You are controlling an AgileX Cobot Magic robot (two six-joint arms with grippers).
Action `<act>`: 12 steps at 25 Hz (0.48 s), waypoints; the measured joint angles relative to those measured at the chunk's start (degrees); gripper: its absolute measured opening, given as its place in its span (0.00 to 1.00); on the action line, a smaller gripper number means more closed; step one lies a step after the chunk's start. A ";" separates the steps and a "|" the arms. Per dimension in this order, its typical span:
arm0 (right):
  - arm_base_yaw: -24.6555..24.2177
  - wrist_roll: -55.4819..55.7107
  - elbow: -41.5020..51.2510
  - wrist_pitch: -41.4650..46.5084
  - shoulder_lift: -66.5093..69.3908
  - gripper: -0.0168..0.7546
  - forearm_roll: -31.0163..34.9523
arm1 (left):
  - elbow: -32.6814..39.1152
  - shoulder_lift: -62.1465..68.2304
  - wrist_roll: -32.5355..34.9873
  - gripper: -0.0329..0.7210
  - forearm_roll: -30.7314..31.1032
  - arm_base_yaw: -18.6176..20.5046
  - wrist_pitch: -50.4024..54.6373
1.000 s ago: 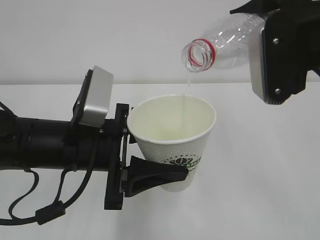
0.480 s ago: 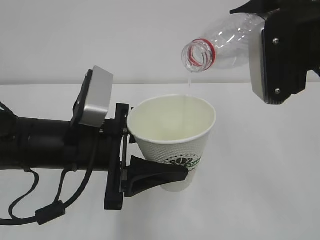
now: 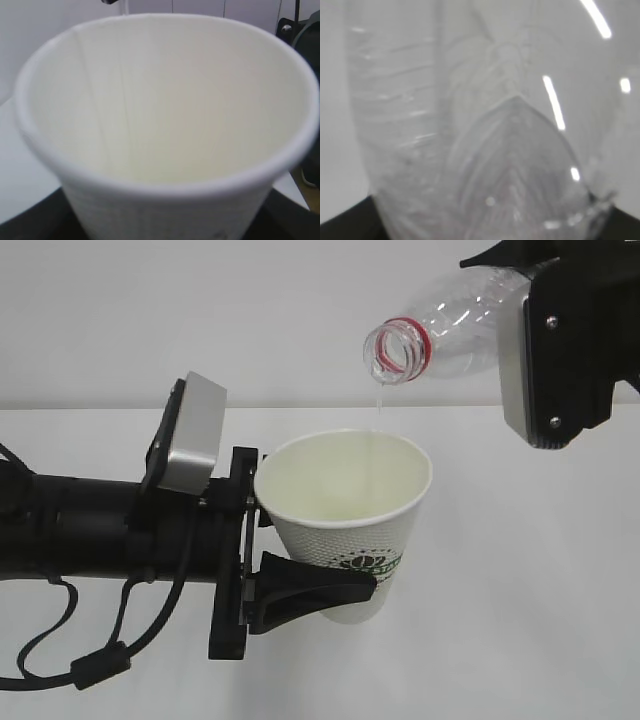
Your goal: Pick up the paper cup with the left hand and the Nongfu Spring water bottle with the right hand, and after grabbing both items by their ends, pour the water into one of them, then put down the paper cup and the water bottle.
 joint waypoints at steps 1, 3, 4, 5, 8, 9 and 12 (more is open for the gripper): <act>0.00 0.00 0.00 0.00 0.00 0.63 0.00 | 0.00 0.00 0.00 0.72 0.00 0.00 0.00; 0.00 0.00 0.00 0.00 0.00 0.63 0.00 | 0.00 0.00 0.00 0.72 0.00 0.00 0.00; 0.00 0.00 0.00 0.00 0.00 0.63 0.00 | 0.00 0.00 0.00 0.72 0.00 0.00 0.00; 0.00 0.00 0.00 0.00 0.00 0.63 0.00 | 0.00 0.00 0.00 0.72 0.00 0.00 0.00; 0.00 0.00 0.00 0.00 0.00 0.63 0.00 | 0.00 0.00 0.00 0.72 0.00 0.00 0.00; 0.00 0.00 0.00 0.00 0.00 0.63 0.00 | 0.00 0.00 0.00 0.72 0.00 0.00 0.00; 0.00 0.00 0.00 0.00 0.00 0.63 0.00 | 0.00 0.00 0.00 0.72 0.00 0.00 0.00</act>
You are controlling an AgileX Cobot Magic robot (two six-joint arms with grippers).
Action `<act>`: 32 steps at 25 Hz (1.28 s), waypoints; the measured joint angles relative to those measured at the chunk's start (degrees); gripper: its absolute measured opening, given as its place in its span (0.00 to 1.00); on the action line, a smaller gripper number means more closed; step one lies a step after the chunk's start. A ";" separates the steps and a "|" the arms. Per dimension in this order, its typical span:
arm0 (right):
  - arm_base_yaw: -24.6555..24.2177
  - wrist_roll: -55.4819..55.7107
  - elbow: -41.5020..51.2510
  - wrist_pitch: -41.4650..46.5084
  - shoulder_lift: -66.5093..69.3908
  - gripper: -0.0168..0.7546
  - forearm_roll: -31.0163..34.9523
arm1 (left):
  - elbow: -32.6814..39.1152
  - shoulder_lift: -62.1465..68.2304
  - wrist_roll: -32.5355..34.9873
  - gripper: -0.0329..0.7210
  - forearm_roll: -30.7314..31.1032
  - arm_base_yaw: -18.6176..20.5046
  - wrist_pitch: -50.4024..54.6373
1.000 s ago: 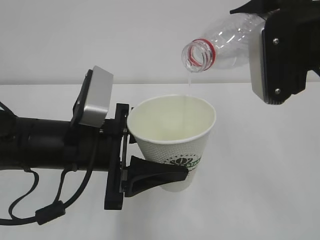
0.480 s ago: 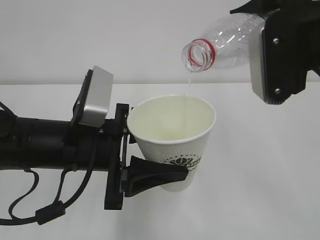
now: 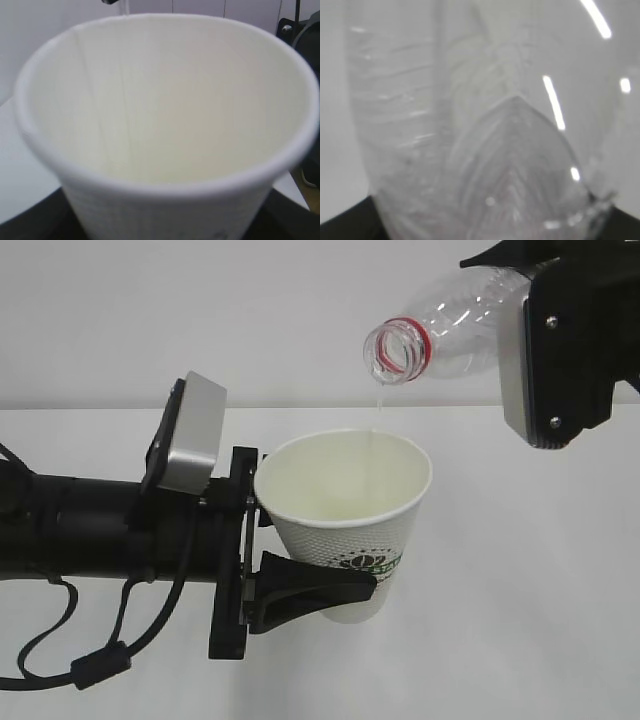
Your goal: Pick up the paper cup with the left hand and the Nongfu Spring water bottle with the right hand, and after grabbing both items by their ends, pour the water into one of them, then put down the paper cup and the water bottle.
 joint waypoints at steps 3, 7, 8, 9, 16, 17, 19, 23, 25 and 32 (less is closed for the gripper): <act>0.00 0.00 0.00 0.11 0.00 0.63 0.00 | 0.00 0.00 0.00 0.72 0.00 0.00 0.00; 0.00 -0.13 0.00 0.11 0.00 0.63 0.00 | 0.00 0.00 0.00 0.72 -0.11 0.00 0.00; 0.00 -0.24 0.00 0.11 0.00 0.63 0.00 | 0.00 0.00 0.00 0.72 -0.11 0.00 0.00; 0.00 -0.47 0.00 0.11 0.00 0.63 0.00 | 0.00 0.00 0.00 0.72 -0.21 0.00 0.00; 0.00 -0.88 0.00 0.11 0.00 0.63 0.00 | 0.00 0.00 0.00 0.72 -0.32 0.00 0.00; 0.00 -0.88 0.00 0.11 0.00 0.63 0.00 | 0.00 0.00 0.00 0.72 -0.32 0.00 0.00; 0.00 -0.99 0.00 0.11 0.00 0.63 0.00 | 0.00 0.00 0.00 0.72 -0.32 0.00 0.00; 0.00 -0.99 0.00 0.11 0.00 0.63 0.00 | 0.00 0.00 0.00 0.72 -0.39 0.00 0.00; 0.00 -0.99 0.00 0.11 0.00 0.63 0.00 | 0.00 0.00 0.00 0.72 -0.39 0.00 0.00; 0.00 -1.04 0.00 0.11 0.00 0.63 0.00 | 0.00 0.00 0.00 0.72 -0.39 0.00 0.00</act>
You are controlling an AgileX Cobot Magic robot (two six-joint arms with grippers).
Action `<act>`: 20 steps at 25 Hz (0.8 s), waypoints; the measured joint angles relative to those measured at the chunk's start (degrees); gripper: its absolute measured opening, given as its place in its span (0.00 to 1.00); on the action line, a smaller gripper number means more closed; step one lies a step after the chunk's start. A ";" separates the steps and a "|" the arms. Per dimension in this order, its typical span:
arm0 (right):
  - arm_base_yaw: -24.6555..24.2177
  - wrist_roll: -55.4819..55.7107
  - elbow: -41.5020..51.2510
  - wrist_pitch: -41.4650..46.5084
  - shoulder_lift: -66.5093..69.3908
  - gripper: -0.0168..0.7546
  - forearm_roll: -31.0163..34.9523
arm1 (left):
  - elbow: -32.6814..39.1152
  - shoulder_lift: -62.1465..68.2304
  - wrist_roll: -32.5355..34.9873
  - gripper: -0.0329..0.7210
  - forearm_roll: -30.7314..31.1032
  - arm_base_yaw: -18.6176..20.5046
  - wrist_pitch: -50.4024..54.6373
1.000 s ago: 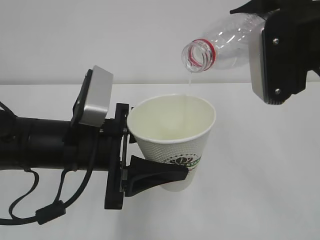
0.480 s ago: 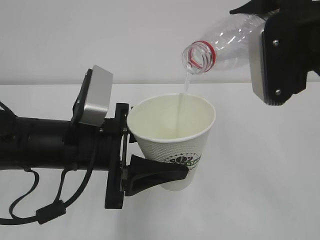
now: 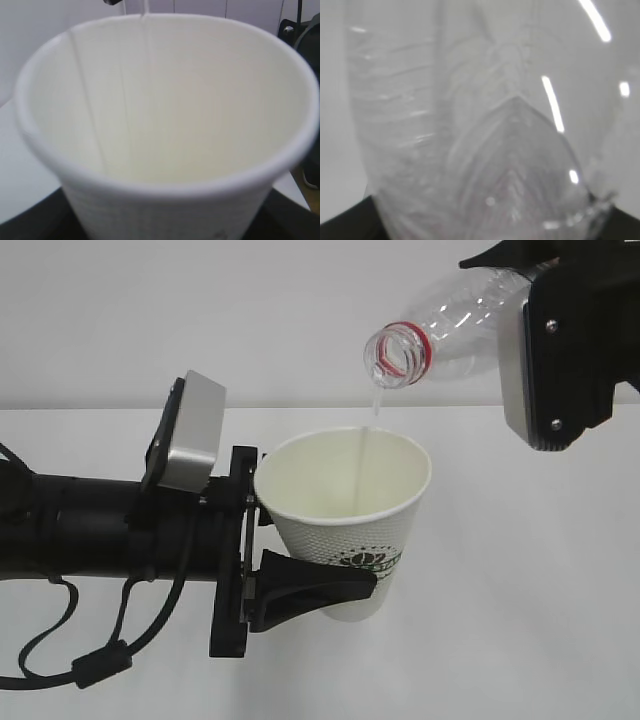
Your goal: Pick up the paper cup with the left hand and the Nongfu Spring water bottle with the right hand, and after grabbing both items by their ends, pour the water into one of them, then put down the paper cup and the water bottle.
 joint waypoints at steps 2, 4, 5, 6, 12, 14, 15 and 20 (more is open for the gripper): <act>0.00 0.00 0.00 0.00 0.00 0.63 0.00 | 0.00 0.00 0.00 0.72 0.00 0.00 0.00; 0.00 0.00 0.00 0.00 0.00 0.63 0.00 | 0.00 0.00 0.00 0.72 0.00 0.00 0.00; 0.00 0.00 0.00 0.00 0.00 0.63 0.00 | 0.00 0.00 0.00 0.72 0.00 0.00 0.00; 0.00 0.00 0.00 0.00 0.00 0.63 0.00 | 0.00 0.00 0.00 0.72 0.00 0.00 0.00; 0.00 0.00 0.00 0.00 0.00 0.63 0.00 | 0.00 0.00 0.00 0.72 0.00 0.00 0.00; 0.00 0.00 0.00 0.00 0.00 0.63 0.00 | 0.00 0.00 0.00 0.72 0.00 0.00 0.00; 0.00 0.00 0.00 0.00 0.00 0.63 0.00 | 0.00 0.00 0.00 0.72 0.00 0.00 0.00; 0.00 0.00 0.00 0.00 0.00 0.63 0.00 | 0.00 0.00 0.00 0.72 0.00 0.00 0.00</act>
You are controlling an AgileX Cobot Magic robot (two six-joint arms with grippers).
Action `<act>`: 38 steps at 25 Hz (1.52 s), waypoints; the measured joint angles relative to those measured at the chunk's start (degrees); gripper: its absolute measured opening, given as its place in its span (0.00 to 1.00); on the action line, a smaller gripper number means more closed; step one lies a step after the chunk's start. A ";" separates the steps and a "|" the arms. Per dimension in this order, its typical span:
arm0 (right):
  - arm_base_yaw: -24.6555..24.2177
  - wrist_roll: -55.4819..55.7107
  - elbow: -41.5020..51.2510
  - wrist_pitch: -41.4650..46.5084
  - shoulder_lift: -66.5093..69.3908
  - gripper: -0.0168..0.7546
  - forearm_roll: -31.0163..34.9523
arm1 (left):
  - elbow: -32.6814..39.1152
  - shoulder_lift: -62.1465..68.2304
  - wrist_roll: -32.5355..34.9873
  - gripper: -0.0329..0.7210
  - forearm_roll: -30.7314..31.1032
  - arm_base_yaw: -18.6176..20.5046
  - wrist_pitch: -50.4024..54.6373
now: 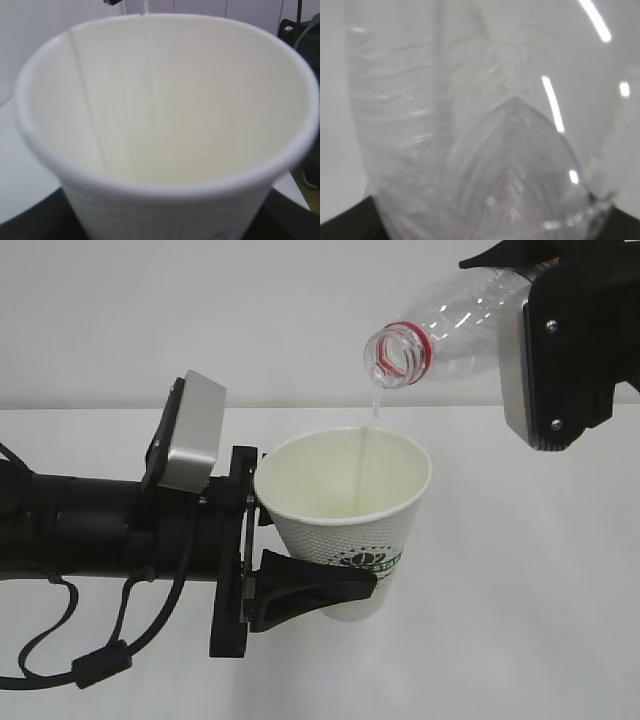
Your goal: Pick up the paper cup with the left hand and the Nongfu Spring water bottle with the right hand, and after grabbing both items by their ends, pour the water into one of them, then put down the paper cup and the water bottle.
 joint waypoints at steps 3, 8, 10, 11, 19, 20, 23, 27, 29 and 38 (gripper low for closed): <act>0.00 0.00 0.00 0.00 0.00 0.63 0.00 | 0.00 0.00 0.00 0.72 0.00 0.00 0.00; 0.00 0.00 0.00 0.00 0.00 0.63 0.00 | 0.00 0.00 0.00 0.72 0.00 0.00 0.00; 0.00 0.00 0.00 0.00 0.00 0.63 0.00 | 0.00 0.00 0.00 0.72 0.00 0.00 0.00; 0.00 0.00 0.00 0.00 0.00 0.63 0.00 | 0.00 0.00 0.00 0.72 0.00 0.00 0.00; 0.00 -0.25 0.00 0.00 0.00 0.63 0.00 | 0.00 0.00 0.00 0.72 0.00 0.00 0.00; 0.00 -0.52 0.00 0.00 0.00 0.63 0.00 | 0.00 0.00 0.00 0.72 0.00 0.00 0.00; 0.00 -0.94 0.00 0.00 0.00 0.63 0.00 | 0.00 0.00 0.00 0.72 0.00 0.00 0.00; 0.00 -1.07 0.00 0.00 0.00 0.63 0.00 | 0.00 0.00 0.00 0.72 0.00 0.00 0.00; 0.00 -1.16 0.00 0.00 0.00 0.63 0.00 | 0.00 0.00 0.00 0.72 0.00 0.00 0.00; 0.00 -1.30 0.00 0.00 0.00 0.63 0.00 | 0.00 0.00 0.00 0.72 0.00 0.00 0.00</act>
